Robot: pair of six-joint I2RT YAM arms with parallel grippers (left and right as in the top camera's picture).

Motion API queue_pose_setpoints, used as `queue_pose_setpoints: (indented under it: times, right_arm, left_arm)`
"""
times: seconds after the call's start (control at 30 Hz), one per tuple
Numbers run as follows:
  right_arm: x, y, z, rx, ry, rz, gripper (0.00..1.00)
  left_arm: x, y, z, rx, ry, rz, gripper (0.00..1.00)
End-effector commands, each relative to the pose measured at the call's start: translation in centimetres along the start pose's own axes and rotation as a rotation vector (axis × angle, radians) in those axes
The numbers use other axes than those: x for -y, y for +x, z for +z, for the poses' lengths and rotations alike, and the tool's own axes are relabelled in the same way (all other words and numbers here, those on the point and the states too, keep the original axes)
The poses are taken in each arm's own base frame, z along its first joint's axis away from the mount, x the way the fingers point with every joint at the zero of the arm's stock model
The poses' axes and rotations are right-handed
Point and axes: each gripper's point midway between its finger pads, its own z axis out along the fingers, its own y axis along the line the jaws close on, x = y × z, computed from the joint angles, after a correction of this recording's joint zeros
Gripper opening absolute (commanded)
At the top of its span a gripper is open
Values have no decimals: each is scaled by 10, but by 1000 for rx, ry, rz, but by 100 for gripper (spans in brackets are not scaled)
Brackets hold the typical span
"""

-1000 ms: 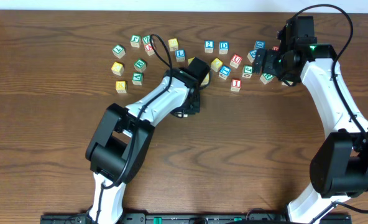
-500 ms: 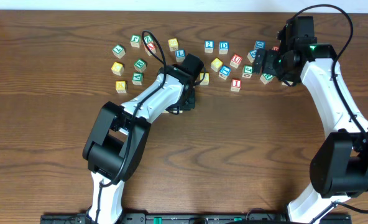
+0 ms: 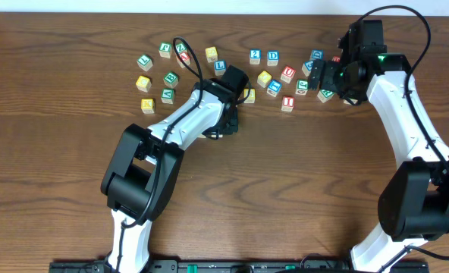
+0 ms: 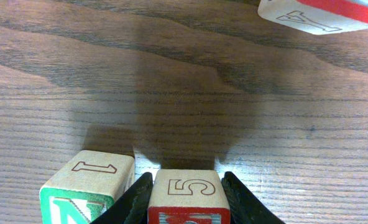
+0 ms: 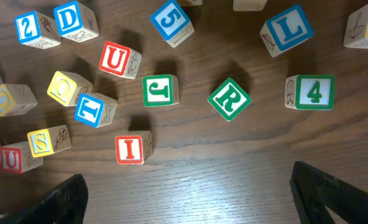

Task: Spell out NEURIPS
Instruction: 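Place the red E block to the right of the green N block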

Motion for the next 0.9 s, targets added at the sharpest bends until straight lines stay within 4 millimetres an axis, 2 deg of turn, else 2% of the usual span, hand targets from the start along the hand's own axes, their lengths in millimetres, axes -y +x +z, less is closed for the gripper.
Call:
queue_pose_setpoints:
  times: [0.0,0.1,0.13,0.2,0.67,0.87]
  right_arm:
    - [6,2,5,-13,16,16,99]
    - [6,2,5,-13,16,16,99]
    - [6,2,5,-13,16,16,99]
    - [6,2,5,-13,16,16,99]
    - [6,3,5,-14,16,17,99]
    - [6,3,5,-15,16,16,99]
  left_arm:
    - [-7,5,8,-16,-34,-18,34]
    - [-7,5,8,-16,-34,-17,34]
    - [-7,5,8,-16,-34,-17,40]
    - [-7,5,8,-16,-34,-17,42]
    - [-6,3,7,-12,-32,-14,42]
    - [-2,-5,-1,5,-22,-12,42]
